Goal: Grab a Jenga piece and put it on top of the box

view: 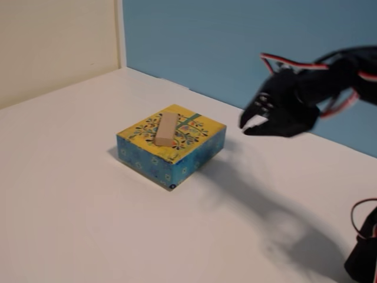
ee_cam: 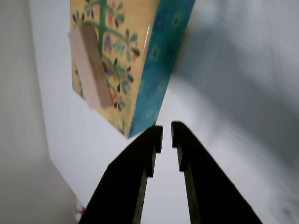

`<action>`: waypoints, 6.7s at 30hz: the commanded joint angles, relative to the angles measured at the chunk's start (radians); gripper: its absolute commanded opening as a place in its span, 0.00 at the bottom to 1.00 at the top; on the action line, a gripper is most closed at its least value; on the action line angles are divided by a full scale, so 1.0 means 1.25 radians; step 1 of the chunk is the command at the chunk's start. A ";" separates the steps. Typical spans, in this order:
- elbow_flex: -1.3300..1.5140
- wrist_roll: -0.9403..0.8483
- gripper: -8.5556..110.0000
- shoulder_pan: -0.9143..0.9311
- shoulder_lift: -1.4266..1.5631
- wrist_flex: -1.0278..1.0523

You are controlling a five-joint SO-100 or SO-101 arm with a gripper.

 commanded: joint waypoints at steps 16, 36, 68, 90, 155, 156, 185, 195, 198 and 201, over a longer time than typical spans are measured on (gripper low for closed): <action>0.445 0.002 0.07 -0.058 0.671 0.101; 0.507 0.027 0.07 -0.010 0.669 0.079; 0.507 0.012 0.07 0.007 0.668 0.086; 0.507 -0.001 0.07 0.007 0.668 0.086; 0.507 -0.002 0.07 0.007 0.668 0.087; 0.507 -0.002 0.07 0.007 0.668 0.087; 0.507 -0.010 0.07 0.002 0.668 0.090; 0.507 -0.011 0.07 0.002 0.668 0.090; 0.507 -0.012 0.07 0.002 0.668 0.090; 0.507 -0.013 0.07 0.002 0.668 0.090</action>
